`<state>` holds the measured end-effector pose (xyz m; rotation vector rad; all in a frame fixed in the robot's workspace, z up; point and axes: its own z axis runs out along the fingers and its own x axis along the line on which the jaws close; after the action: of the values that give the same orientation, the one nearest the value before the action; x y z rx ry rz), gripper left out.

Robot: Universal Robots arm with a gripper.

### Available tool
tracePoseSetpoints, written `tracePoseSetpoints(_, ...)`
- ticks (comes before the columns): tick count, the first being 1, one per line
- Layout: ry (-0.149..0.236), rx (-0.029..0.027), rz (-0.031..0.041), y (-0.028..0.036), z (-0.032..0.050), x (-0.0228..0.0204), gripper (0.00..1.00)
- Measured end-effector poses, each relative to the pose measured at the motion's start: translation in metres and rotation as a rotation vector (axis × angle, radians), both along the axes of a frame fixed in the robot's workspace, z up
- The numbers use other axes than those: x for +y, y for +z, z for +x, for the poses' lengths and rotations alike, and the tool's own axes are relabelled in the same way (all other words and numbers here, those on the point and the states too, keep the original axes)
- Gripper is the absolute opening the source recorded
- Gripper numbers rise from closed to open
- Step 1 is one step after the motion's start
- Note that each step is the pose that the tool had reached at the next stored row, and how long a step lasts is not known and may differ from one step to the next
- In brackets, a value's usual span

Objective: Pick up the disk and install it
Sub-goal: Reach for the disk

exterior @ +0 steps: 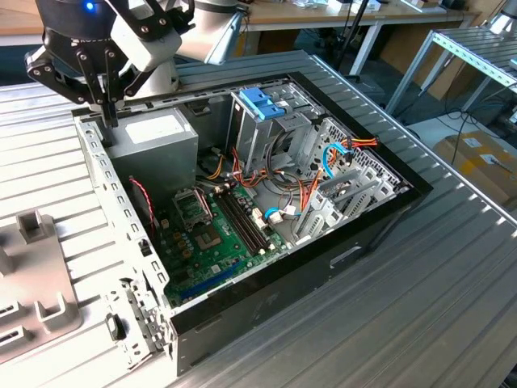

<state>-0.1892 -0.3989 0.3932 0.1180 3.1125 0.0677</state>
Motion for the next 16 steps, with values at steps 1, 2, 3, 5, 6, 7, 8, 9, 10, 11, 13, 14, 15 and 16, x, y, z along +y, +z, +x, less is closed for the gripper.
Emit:
tracePoseSetpoints(1, 0.000, 0.0000, 0.0000, 0.0000, -0.0003, 0.0000, 0.11)
tracePoseSetpoints(2, 0.000, 0.0000, -0.0001, 0.0000, -0.0005, 0.0000, 0.11)
tracePoseSetpoints(3, 0.000, 0.0000, 0.0000, 0.0000, -0.0008, 0.0000, 0.11)
tracePoseSetpoints(5, 0.000, 0.0000, -0.0001, 0.0000, -0.0013, 0.0000, 0.11)
tracePoseSetpoints(6, 0.000, 0.0000, 0.0000, 0.0000, -0.0015, 0.0000, 0.11)
tracePoseSetpoints(7, 0.000, 0.0000, 0.0000, 0.0000, -0.0017, 0.0000, 0.11)
tracePoseSetpoints(8, 0.000, 0.0000, 0.0000, 0.0000, -0.0020, 0.0000, 0.11)
tracePoseSetpoints(9, 0.000, 0.0000, 0.0000, 0.0000, -0.0022, 0.0000, 0.11)
tracePoseSetpoints(10, 0.000, 0.0000, 0.0000, 0.0000, -0.0024, 0.0000, 0.11)
tracePoseSetpoints(11, 0.000, 0.0000, -0.0001, 0.0000, -0.0026, 0.0000, 0.11)
tracePoseSetpoints(13, 0.000, 0.0001, -0.0001, 0.0000, -0.0031, 0.0000, 0.11)
tracePoseSetpoints(14, 0.000, 0.0000, -0.0001, 0.0000, -0.0033, 0.0000, 0.11)
tracePoseSetpoints(15, 0.000, 0.0001, -0.0001, 0.0000, -0.0036, 0.0000, 0.11)
tracePoseSetpoints(16, 0.000, 0.0001, -0.0001, 0.0000, -0.0039, 0.0000, 0.11)
